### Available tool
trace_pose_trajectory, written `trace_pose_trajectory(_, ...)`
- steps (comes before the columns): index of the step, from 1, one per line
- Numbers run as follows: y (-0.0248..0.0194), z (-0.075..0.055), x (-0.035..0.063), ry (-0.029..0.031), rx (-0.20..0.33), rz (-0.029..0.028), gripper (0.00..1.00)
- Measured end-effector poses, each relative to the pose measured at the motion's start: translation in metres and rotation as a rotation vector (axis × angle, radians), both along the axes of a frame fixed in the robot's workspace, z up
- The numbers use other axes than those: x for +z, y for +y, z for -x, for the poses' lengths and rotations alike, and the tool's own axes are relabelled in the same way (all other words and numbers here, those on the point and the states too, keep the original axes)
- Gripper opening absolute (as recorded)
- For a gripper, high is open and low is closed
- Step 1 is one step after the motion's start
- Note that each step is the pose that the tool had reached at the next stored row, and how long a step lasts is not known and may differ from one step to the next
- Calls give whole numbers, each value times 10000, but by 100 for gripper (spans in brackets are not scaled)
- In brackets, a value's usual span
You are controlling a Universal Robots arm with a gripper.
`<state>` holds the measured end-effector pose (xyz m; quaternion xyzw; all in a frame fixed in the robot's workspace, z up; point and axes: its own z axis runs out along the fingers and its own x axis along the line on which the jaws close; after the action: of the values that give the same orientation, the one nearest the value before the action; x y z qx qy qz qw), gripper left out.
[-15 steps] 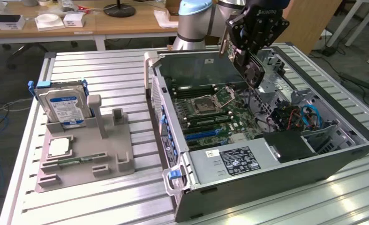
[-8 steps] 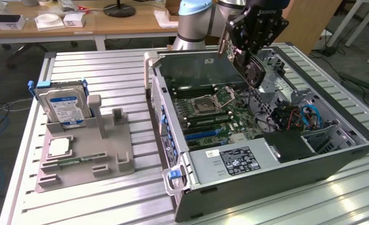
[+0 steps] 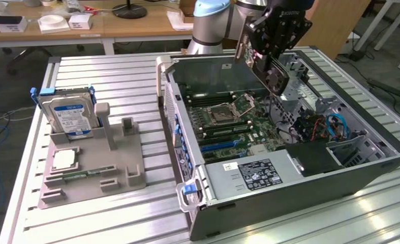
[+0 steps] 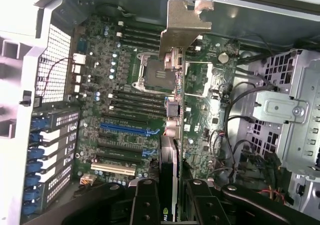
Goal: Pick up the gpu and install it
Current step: 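Insert the gpu into the slot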
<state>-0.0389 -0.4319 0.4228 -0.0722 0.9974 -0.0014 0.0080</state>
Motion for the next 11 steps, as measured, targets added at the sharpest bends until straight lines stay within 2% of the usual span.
trace_pose_trajectory(11,-2,0,0,0,570,0,27)
